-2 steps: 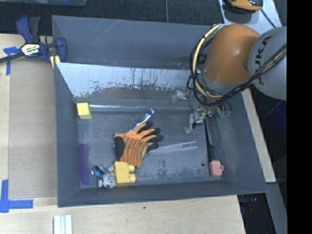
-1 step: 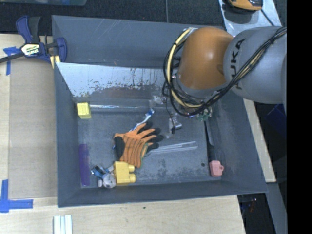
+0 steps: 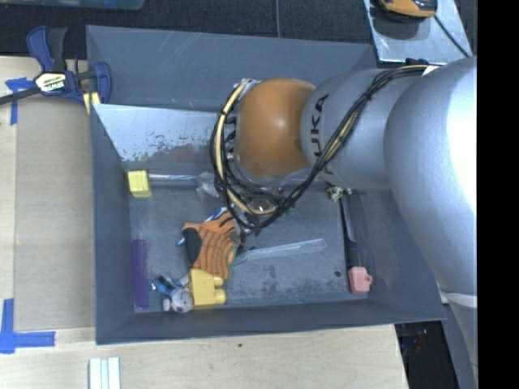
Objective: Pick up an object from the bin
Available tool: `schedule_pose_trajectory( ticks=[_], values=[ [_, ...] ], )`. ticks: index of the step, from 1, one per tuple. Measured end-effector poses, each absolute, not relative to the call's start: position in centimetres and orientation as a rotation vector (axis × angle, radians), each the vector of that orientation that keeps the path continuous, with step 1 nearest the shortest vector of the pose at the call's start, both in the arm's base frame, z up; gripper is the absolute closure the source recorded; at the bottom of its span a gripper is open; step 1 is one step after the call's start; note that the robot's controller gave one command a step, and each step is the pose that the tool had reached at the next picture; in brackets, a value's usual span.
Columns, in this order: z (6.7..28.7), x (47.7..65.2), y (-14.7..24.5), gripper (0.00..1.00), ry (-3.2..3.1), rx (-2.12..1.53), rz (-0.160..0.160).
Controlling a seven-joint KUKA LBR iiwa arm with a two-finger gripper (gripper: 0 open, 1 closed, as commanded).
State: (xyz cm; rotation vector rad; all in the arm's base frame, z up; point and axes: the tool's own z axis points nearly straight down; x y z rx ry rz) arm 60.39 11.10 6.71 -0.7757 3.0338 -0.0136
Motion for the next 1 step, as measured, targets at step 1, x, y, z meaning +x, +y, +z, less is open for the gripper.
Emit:
schedule_pose_trajectory(
  ticks=[1],
  values=[
    [7.31, 58.51, 14.24, 1.00, 3.002, -0.846, -0.003]
  ],
)
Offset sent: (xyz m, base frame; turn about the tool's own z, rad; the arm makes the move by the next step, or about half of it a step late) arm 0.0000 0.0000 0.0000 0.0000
